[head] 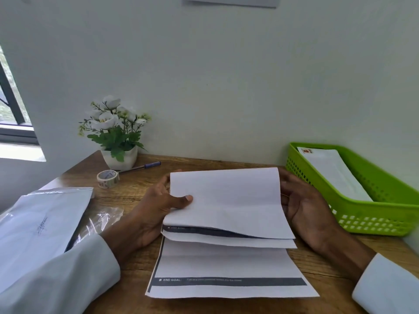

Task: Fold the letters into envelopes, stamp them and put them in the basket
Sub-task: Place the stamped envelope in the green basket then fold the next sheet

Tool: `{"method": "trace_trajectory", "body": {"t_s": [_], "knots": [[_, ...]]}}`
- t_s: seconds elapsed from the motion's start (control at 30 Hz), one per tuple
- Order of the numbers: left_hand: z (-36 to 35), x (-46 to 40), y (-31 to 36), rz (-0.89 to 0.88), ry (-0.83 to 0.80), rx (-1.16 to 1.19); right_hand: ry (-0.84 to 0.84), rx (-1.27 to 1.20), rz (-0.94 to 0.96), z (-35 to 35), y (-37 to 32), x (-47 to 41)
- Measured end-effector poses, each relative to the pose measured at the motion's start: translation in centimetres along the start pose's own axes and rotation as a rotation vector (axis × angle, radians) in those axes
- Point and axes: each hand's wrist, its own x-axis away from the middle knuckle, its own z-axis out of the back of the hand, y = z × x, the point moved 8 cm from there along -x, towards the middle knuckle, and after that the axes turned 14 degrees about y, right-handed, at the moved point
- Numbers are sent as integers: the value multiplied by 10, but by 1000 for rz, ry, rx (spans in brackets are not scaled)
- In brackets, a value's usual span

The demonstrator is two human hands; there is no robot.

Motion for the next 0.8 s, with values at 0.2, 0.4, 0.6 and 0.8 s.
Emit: {"method": "trace_trajectory", "body": {"t_s": [0.2, 0.4, 0.6, 0.8], "knots": [[1, 1, 1, -17, 2, 8, -61, 172, -30, -5, 10, 12], [-8, 13, -2, 25, -76, -6, 40, 128, -32, -4, 8, 15], [-8, 15, -2, -5, -49, -46, -82, 161, -156, -7, 10, 15], [-13, 7, 4, 1, -88, -4, -2, 273, -33, 7, -6, 5]]}}
